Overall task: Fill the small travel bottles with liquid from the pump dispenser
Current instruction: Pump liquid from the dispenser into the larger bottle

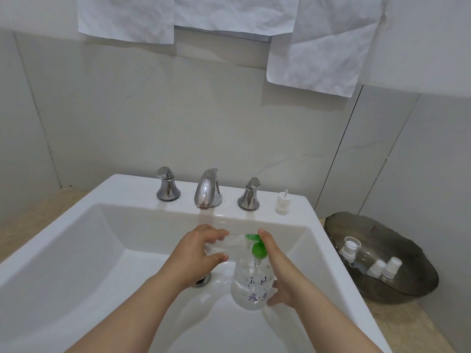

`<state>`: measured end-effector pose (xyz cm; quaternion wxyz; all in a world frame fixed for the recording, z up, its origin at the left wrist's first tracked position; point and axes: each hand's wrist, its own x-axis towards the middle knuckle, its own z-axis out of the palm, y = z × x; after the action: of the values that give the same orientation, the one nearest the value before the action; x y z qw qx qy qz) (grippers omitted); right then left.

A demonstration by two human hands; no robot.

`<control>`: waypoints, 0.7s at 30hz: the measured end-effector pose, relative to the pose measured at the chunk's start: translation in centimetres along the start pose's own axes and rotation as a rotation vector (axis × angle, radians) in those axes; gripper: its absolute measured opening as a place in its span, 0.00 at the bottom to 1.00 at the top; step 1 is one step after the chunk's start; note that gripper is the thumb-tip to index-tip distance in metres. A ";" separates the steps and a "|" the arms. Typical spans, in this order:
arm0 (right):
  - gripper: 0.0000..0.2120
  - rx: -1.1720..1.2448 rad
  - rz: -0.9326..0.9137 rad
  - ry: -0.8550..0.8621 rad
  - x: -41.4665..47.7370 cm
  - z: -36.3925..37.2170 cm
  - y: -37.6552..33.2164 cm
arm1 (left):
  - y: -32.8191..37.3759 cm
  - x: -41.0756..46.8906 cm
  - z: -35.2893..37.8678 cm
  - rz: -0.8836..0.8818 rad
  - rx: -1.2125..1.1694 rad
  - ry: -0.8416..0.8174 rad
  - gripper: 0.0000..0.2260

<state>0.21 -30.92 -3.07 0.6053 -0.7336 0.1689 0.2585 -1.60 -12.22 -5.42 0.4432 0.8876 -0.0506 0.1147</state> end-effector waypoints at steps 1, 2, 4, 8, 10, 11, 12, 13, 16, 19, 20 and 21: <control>0.35 0.014 0.000 -0.024 0.3 -0.3 0.0 | 0.0 0.0 -0.1 0.002 -0.023 0.010 0.19; 0.30 0.030 -0.013 -0.036 0.2 -0.4 -0.2 | 0.1 0.1 -0.1 0.005 -0.042 0.021 0.19; 0.22 0.021 -0.073 0.002 0.1 -0.4 -0.6 | 0.2 0.2 -0.2 0.013 -0.063 0.036 0.19; 0.22 -0.007 -0.159 0.060 0.3 -0.1 -0.9 | 0.2 0.2 -0.2 0.028 -0.060 0.036 0.19; 0.20 0.060 -0.132 0.030 0.5 -0.2 -0.9 | 0.2 0.2 -0.2 0.025 -0.052 0.033 0.19; 0.19 0.068 -0.120 0.018 0.5 -0.3 -0.8 | 0.2 0.2 -0.2 0.022 -0.050 0.034 0.19; 0.19 0.069 -0.110 0.008 0.2 -0.3 -0.9 | 0.2 0.3 -0.2 0.019 -0.048 0.035 0.19; 0.19 0.081 -0.103 -0.002 0.1 -0.3 -0.8 | 0.1 0.3 -0.2 0.018 -0.044 0.037 0.19; 0.15 0.107 -0.100 -0.021 -0.6 -0.2 -1.0 | 0.2 0.3 -0.2 0.024 -0.038 0.035 0.19; 0.16 0.098 -0.102 -0.008 -0.7 -0.1 -0.8 | 0.1 0.2 -0.2 0.021 -0.038 0.035 0.19; 0.16 0.085 -0.108 0.013 -0.8 0.1 -0.8 | 0.2 0.1 -0.2 0.019 -0.038 0.036 0.19; 0.17 0.073 -0.117 0.037 -0.7 0.1 -0.8 | 0.1 0.1 -0.2 0.019 -0.036 0.037 0.19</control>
<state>0.03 -30.70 -2.06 0.6426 -0.7243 0.1463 0.2027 -1.52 -12.17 -5.16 0.4591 0.8766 -0.0528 0.1343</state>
